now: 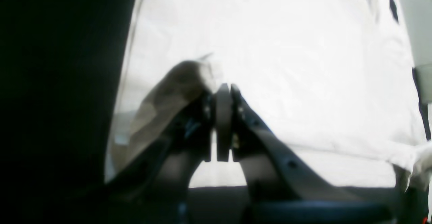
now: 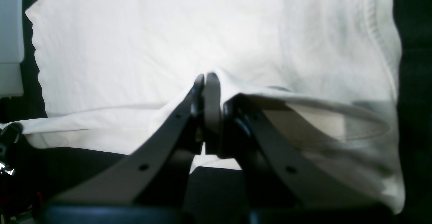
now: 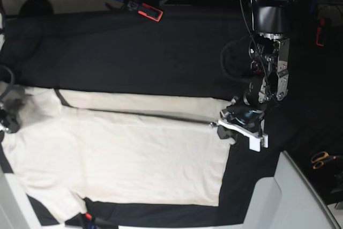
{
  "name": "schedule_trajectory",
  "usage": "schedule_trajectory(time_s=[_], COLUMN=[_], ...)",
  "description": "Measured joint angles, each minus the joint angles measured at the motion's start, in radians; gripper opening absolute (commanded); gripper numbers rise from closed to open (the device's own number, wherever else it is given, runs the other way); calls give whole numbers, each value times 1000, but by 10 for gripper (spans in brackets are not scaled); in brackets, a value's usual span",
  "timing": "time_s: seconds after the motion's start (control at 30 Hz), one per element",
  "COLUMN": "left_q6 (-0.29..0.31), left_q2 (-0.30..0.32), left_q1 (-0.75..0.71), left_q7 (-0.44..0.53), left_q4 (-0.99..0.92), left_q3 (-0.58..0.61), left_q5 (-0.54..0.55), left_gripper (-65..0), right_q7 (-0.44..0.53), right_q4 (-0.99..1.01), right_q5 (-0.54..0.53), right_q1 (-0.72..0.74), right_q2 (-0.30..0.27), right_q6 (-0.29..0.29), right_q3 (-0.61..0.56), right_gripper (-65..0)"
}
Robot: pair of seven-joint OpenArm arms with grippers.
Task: Fold the T-shirt properly
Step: 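Drag the held hem corner across the shirt body with left gripper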
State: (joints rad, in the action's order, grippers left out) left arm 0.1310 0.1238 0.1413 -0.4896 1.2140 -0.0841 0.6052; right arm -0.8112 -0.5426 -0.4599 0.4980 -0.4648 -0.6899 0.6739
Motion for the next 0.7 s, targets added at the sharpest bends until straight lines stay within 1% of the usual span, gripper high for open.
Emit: schedule_trajectory(time_s=[0.13,0.27,0.6,0.7], left_q6=[-1,0,0,0], left_q2=[7,4,5,6], left_q1=[9,25,68,80], left_q7=[7,7,7,6], left_q4=[-18,-22,-25,-67], left_q3=[0,0,0,0], left_q5=[-2,-3,-3,-2], left_gripper=[-650,-650,-650,-650], right_q7=[8,50,70,71], right_q4=[0,1,1,1], right_q5=[0,-1,3,4], right_q1=[1,5,23,25], right_q2=[5,5,5,6], right_q6=[0,0,0,0], right_q3=[0,0,0,0], right_gripper=[-644,-644,-644,-644])
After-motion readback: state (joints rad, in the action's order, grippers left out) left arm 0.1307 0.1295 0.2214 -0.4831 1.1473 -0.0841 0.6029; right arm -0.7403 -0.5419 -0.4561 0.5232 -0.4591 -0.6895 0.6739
